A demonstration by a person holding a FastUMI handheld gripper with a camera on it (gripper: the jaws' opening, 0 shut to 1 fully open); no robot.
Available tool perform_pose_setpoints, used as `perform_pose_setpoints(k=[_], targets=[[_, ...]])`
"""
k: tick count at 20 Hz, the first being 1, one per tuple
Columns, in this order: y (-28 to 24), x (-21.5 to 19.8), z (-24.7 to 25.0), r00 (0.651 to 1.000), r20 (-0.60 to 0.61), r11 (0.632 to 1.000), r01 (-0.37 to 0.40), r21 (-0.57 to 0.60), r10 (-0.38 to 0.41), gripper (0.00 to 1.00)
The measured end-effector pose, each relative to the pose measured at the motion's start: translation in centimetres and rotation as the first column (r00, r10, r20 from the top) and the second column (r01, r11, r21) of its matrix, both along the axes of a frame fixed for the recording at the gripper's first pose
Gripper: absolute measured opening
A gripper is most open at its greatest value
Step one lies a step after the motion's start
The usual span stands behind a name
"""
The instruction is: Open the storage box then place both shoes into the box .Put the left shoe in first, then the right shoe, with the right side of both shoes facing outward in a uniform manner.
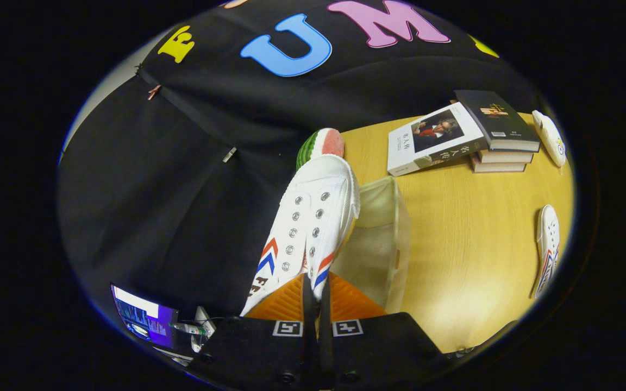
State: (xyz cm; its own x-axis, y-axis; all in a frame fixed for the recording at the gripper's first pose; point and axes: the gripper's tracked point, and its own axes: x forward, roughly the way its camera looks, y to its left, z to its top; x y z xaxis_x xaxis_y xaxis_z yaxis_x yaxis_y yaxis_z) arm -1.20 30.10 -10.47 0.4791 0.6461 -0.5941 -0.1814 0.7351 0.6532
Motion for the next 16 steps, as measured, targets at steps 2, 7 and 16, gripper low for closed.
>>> perform_pose_setpoints(k=[2,7,16], targets=[[1.4,-0.2,-1.0,1.0,-0.031,1.0,-0.001,0.004,0.001,0.05],[3.6,-0.2,-4.2,0.994,-0.112,0.999,-0.021,-0.03,0.017,0.05],[5.7,0.3,-7.0,0.964,-0.267,1.0,0.016,0.026,-0.008,0.05]])
